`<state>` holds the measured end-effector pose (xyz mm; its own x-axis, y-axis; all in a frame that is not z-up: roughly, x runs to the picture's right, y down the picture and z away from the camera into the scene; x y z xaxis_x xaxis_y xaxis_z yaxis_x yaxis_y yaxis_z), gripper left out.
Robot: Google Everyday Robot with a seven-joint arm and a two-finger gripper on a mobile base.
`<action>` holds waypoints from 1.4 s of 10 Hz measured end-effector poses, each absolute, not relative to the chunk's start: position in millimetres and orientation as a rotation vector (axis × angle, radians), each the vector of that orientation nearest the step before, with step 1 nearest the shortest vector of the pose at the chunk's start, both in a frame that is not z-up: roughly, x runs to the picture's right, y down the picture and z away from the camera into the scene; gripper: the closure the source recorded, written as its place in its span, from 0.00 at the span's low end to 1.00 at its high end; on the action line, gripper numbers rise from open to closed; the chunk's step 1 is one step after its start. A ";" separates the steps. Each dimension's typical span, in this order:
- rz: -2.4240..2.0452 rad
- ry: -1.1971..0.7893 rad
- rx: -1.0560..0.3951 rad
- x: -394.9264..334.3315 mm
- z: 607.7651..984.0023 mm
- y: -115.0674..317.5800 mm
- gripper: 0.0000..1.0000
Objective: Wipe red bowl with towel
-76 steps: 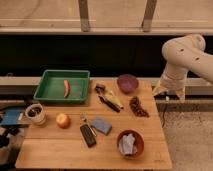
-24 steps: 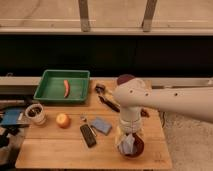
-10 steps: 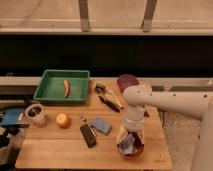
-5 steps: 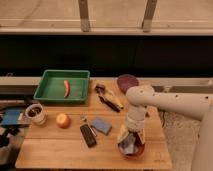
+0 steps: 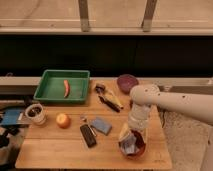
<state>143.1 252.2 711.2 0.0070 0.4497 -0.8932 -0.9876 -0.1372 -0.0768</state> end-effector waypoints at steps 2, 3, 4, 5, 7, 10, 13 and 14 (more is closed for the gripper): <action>1.472 0.753 -0.979 143.3 711.9 251.8 0.24; 1.476 0.759 -0.984 144.5 715.0 253.9 0.24; 1.478 0.759 -0.987 144.2 717.1 254.7 0.24; 1.480 0.761 -0.989 145.0 717.9 255.6 0.24; 1.485 0.762 -0.991 146.9 718.7 256.3 0.27; 1.489 0.764 -0.998 149.0 720.2 258.1 0.46; 1.487 0.767 -1.003 148.9 720.5 260.5 0.46; 1.483 0.771 -1.006 147.7 721.7 262.3 0.46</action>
